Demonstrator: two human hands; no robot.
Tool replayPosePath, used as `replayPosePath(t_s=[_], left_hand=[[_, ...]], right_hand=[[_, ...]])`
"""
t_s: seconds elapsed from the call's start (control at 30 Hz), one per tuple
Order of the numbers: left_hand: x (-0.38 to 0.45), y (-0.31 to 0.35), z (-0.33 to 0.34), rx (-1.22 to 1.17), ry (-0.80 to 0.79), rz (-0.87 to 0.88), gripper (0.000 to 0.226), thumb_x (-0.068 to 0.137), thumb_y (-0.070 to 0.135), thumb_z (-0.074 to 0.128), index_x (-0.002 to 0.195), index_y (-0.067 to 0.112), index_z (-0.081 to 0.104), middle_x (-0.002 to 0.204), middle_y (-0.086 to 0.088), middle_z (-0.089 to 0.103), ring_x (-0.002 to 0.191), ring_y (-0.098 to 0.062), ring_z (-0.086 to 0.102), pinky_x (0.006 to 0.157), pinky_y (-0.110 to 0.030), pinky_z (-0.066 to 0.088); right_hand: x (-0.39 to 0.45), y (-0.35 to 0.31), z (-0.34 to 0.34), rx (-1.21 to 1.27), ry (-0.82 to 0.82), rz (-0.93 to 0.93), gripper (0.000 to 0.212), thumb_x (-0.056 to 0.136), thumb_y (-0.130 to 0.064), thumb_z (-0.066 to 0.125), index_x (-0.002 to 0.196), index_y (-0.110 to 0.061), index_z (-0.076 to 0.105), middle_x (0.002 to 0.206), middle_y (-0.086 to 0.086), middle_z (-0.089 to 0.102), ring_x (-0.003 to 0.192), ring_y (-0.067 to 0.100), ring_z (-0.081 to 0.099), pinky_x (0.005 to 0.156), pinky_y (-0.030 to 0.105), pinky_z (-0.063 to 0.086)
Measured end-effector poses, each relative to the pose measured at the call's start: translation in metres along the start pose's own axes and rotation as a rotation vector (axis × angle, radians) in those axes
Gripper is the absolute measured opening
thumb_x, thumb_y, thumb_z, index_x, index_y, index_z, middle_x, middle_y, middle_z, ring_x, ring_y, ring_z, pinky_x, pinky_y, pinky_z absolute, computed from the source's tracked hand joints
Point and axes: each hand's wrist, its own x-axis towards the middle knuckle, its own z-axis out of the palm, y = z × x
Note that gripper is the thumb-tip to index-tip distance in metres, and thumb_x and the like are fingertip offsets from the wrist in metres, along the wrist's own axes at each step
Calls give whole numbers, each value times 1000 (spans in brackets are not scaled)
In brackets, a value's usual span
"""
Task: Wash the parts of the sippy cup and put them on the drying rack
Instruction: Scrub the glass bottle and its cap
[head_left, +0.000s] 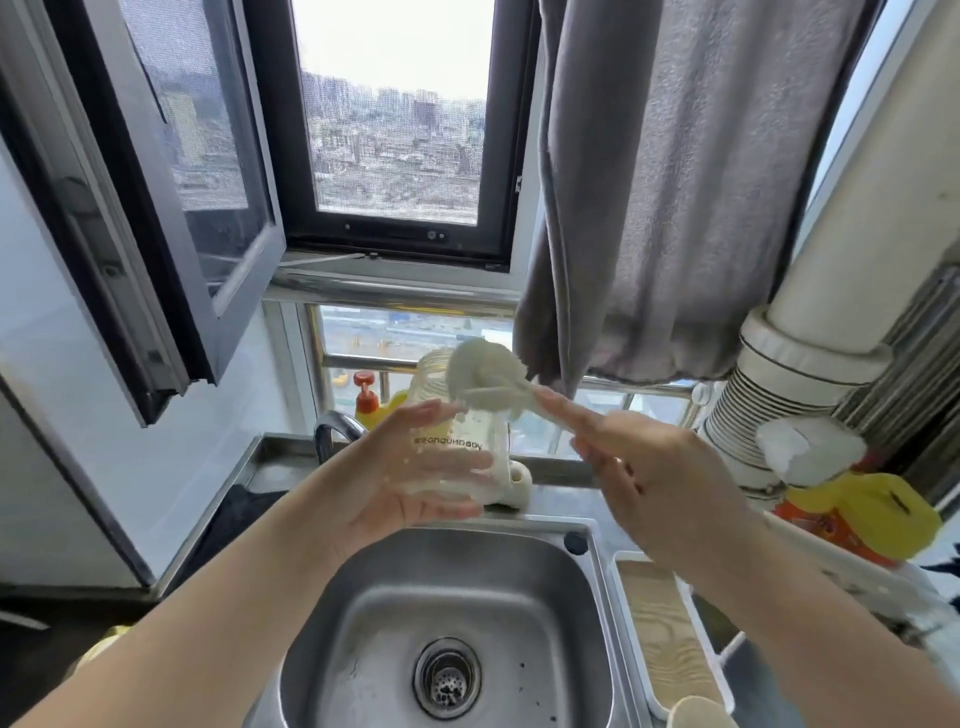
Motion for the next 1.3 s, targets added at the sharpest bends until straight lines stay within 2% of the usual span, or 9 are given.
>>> replayPosePath(t_s=[0.17, 0.27, 0.37, 0.57, 0.73, 0.93, 1.07, 1.23, 1.3], left_hand=[[-3, 7, -10, -1, 67, 10, 89, 48, 49, 87, 124, 15, 57, 105, -20, 67, 92, -36, 66, 68, -45, 57], [-6, 5, -13, 14, 50, 12, 79, 62, 48, 74, 131, 17, 50, 106, -24, 68, 98, -38, 67, 74, -47, 57], [-5, 6, -3, 15, 11, 15, 95, 46, 51, 87, 127, 15, 53, 108, -25, 67, 99, -39, 67, 75, -49, 57], [-3, 7, -11, -20, 7, -13, 97, 37, 49, 93, 121, 14, 60, 108, -21, 67, 95, -37, 67, 75, -49, 58], [-1, 0, 0, 25, 43, -23, 73, 72, 55, 69, 129, 13, 51, 110, -27, 66, 99, -40, 66, 79, -52, 56], [-3, 9, -4, 72, 68, -40, 101, 39, 60, 88, 126, 17, 57, 107, -20, 68, 97, -38, 67, 71, -44, 59], [-6, 1, 5, 64, 77, -15, 66, 80, 57, 61, 129, 16, 49, 109, -24, 67, 99, -38, 67, 76, -47, 58], [-5, 10, 15, -14, 11, -25, 47, 88, 51, 49, 107, 13, 69, 107, -17, 66, 99, -36, 63, 86, -52, 52], [-8, 13, 8, -108, -28, -65, 52, 80, 44, 53, 116, 9, 64, 113, -21, 61, 101, -37, 61, 88, -55, 49]], right_hand=[[-30, -9, -1, 88, -174, -133, 57, 88, -19, 47, 138, -45, 39, 75, -19, 59, 48, -7, 42, 49, 4, 38], [-21, 18, -2, 50, -81, 0, 53, 91, -27, 45, 138, -48, 34, 69, -22, 56, 44, -10, 35, 43, 12, 45], [2, 17, 5, 126, 21, 36, 50, 93, -27, 47, 138, -46, 37, 67, -21, 52, 54, -8, 43, 52, 15, 42], [-27, -4, -1, 128, -160, -97, 53, 91, -24, 45, 138, -48, 39, 72, -28, 43, 52, -11, 39, 51, 1, 33], [-3, 14, -2, 66, -19, 9, 50, 92, -29, 42, 139, -43, 35, 73, -23, 57, 55, -4, 49, 48, 27, 53], [-31, -2, -1, 138, -153, -105, 55, 88, -20, 46, 137, -45, 43, 73, -36, 41, 56, -15, 41, 55, -3, 34], [-17, 15, -7, 46, -34, 23, 53, 91, -30, 41, 139, -51, 32, 66, -29, 45, 50, -8, 40, 44, 24, 49], [-18, -8, -7, 25, -7, -84, 47, 94, -28, 39, 139, -40, 38, 61, -12, 48, 42, 7, 41, 38, 21, 40], [-22, -4, -8, 51, 18, -70, 48, 94, -30, 38, 140, -43, 34, 65, -13, 54, 45, 6, 47, 40, 24, 46]])
